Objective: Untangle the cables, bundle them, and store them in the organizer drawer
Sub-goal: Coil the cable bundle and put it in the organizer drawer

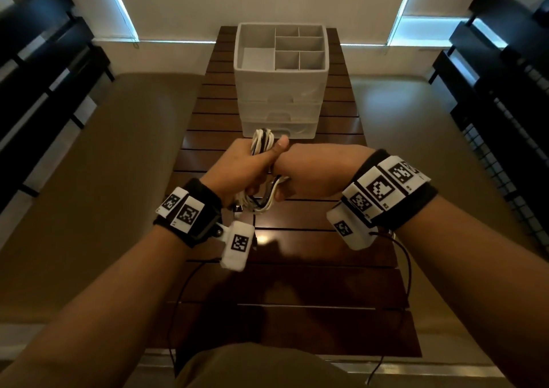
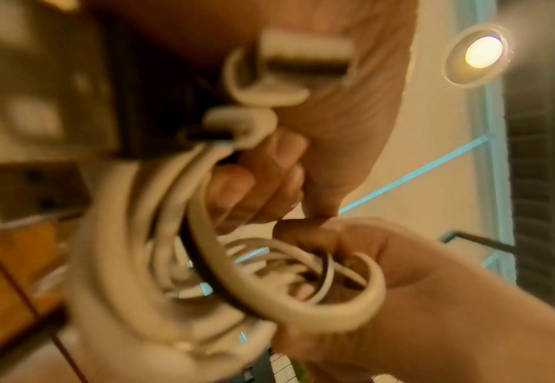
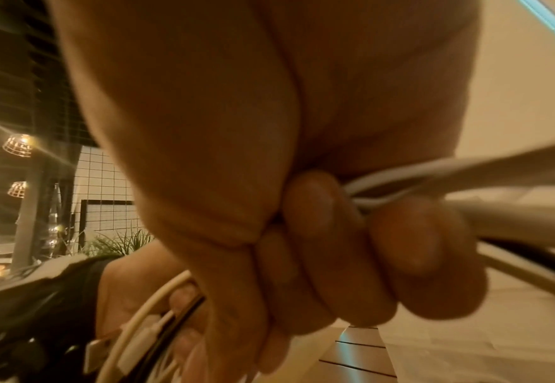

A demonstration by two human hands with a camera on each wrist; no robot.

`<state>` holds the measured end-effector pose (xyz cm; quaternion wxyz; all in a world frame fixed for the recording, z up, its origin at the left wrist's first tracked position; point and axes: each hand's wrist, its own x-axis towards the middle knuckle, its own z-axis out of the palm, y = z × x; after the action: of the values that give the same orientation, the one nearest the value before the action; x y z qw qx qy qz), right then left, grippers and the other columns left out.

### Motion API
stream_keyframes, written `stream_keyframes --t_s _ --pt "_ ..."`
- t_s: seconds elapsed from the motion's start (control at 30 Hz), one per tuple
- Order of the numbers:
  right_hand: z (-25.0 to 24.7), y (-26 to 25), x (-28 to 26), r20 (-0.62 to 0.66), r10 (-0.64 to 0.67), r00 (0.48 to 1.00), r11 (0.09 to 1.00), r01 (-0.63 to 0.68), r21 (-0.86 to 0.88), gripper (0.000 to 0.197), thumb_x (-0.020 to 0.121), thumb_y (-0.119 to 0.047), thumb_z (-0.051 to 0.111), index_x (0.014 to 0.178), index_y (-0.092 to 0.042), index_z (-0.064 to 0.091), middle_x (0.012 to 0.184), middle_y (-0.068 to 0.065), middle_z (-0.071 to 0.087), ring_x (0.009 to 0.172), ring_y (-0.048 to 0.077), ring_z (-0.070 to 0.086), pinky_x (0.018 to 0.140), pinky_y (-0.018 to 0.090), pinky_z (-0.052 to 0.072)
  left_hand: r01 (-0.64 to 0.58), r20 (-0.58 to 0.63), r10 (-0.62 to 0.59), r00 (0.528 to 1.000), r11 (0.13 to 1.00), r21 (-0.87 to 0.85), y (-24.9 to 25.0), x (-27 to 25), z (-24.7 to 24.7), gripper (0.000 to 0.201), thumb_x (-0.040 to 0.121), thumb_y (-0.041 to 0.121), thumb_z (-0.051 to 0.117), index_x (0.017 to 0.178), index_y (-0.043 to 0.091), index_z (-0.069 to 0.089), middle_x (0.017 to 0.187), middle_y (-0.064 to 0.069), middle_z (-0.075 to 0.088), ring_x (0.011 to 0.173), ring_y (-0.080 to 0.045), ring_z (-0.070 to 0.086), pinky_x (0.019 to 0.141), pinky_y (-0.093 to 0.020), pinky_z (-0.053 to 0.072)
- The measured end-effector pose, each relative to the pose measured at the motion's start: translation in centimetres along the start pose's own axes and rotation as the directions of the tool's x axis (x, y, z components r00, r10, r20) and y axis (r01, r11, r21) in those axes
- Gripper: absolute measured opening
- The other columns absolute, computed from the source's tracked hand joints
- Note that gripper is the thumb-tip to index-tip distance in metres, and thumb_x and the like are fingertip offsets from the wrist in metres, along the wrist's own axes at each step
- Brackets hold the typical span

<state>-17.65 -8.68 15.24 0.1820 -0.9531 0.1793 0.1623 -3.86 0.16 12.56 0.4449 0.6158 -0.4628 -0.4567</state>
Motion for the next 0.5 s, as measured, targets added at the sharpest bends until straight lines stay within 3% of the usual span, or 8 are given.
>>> stream_keyframes --t_s 0.07,0.17,0.27,0.4,0.47,0.5 --pt "-0.3 -0.1 0.1 -0.011 0.025 1.000 1.000 -0.025 0.006 0.036 0.099 -0.032 0.067 0.135 -0.023 0.067 0.126 -0.002 0.070 0.113 0.018 0.065 0.105 0.034 0.049 -0.009 -0.028 0.006 1.000 0.996 -0.088 -0.2 -0.2 0.3 0.046 0.101 0.053 0.059 0.072 0.017 0.052 0.053 0.004 0.042 0.045 -0.013 0.037 0.044 -0.026 0.034" --pt "-0.7 -0.2 -0.3 -0.023 0.059 0.998 0.998 -0.059 0.028 0.031 0.101 -0.031 0.064 0.130 -0.020 0.069 0.120 0.000 0.072 0.107 0.018 0.067 0.102 0.034 0.050 -0.032 -0.066 0.027 0.997 0.997 -0.069 -0.4 -0.2 0.6 0.053 0.093 0.064 0.055 0.078 0.012 0.057 0.060 -0.006 0.049 0.050 -0.017 0.045 0.045 -0.026 0.038" --pt "-0.9 0.0 -0.8 -0.034 0.042 0.999 0.996 -0.039 0.084 0.029 0.099 -0.034 0.067 0.126 -0.024 0.071 0.112 -0.004 0.073 0.098 0.015 0.067 0.093 0.032 0.054 -0.071 -0.039 0.072 0.997 0.997 0.025 -0.7 -0.2 0.3 0.051 0.090 0.063 0.054 0.074 0.014 0.057 0.055 0.001 0.055 0.046 -0.012 0.050 0.044 -0.024 0.042" --pt "-1.2 0.2 -1.0 -0.075 0.048 0.996 0.991 -0.038 0.130 0.014 0.097 -0.035 0.070 0.109 -0.027 0.069 0.103 -0.006 0.071 0.092 0.014 0.065 0.086 0.032 0.054 -0.128 0.091 0.118 0.989 0.986 0.107 -0.5 0.1 -0.4 0.038 0.090 0.040 0.072 0.097 0.003 0.068 0.065 0.008 0.068 0.056 -0.003 0.061 0.054 -0.016 0.048" --pt "-1.2 0.2 -1.1 -0.105 0.054 0.993 0.996 -0.046 0.075 0.014 0.097 -0.029 0.068 0.109 -0.022 0.068 0.098 -0.002 0.070 0.086 0.017 0.065 0.081 0.033 0.055 -0.145 0.189 0.113 0.975 0.975 0.166 -0.1 0.3 -0.5 0.017 0.089 0.024 0.079 0.103 0.016 0.071 0.077 0.017 0.075 0.070 0.004 0.069 0.065 -0.011 0.049" --pt "-1.0 0.3 -1.0 -0.123 0.096 0.988 0.994 -0.090 0.058 0.015 0.096 -0.026 0.068 0.108 -0.016 0.070 0.094 0.000 0.071 0.081 0.018 0.066 0.077 0.034 0.057 -0.139 0.228 0.094 0.969 0.972 0.190 0.0 0.2 -0.6 0.016 0.089 0.022 0.080 0.101 0.022 0.070 0.076 0.019 0.074 0.070 0.006 0.068 0.064 -0.009 0.048"
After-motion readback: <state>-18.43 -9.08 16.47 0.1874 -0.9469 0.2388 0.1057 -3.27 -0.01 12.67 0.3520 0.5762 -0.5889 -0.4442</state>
